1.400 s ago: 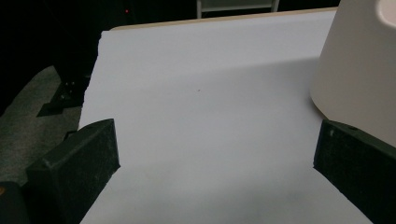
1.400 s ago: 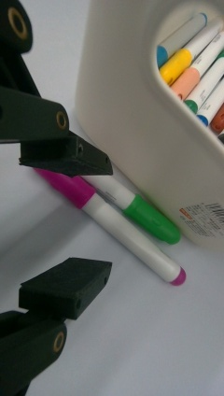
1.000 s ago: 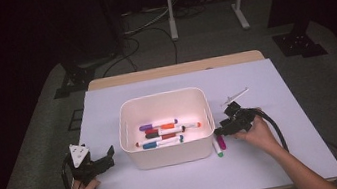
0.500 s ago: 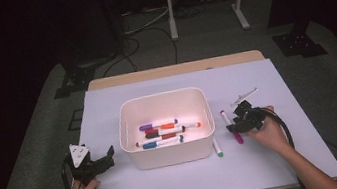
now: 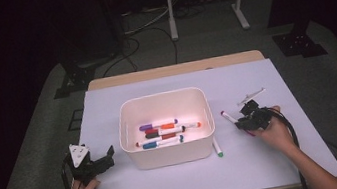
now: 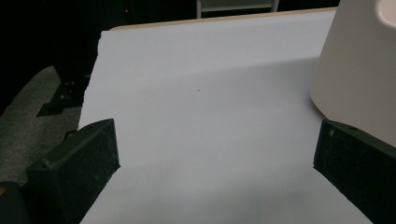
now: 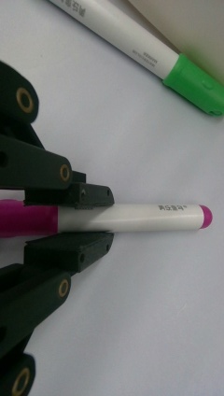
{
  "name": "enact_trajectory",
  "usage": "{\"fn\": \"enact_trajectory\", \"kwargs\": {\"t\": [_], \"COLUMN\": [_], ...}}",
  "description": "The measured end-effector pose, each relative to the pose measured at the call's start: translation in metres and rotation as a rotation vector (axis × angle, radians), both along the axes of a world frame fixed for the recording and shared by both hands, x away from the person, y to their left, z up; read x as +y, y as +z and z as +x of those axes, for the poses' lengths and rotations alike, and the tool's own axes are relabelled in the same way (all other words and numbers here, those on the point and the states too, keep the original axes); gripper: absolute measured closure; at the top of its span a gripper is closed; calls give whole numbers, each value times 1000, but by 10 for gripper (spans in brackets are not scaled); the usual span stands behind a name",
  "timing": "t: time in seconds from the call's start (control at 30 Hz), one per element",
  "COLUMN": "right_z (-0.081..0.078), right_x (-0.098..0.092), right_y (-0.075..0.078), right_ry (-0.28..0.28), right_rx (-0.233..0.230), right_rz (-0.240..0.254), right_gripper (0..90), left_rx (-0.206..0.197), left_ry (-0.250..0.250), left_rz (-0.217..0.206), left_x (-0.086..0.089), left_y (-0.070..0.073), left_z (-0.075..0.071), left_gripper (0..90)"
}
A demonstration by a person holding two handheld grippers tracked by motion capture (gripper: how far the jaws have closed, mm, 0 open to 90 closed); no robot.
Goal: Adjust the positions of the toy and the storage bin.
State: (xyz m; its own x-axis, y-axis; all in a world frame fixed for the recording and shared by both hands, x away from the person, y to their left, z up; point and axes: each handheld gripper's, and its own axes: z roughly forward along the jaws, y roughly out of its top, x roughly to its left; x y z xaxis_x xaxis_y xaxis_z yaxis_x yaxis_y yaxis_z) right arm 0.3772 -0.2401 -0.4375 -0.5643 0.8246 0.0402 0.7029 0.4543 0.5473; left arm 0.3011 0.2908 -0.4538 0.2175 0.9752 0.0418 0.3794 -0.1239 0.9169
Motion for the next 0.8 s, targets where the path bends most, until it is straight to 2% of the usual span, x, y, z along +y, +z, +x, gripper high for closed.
{"fn": "enact_trajectory", "kwargs": {"t": [0.2,0.4,0.57,0.8], "right_z": [-2,-12,-20,-31], "right_x": [-5,-13,-18,-20], "right_y": [3,11,26,55], "right_ry": [6,25,45,73], "right_rx": [47,60,63,54], "right_rz": [27,70,116,171], "right_gripper": [760,760,760,760], "left_rx": [3,1,3,3], "left_ry": [2,1,3,3], "left_rz": [-1,1,-1,-1], "left_x": [0,0,0,0], "left_y": [0,0,0,0], "left_z": [0,0,0,0], "left_gripper": [0,0,0,0]}}
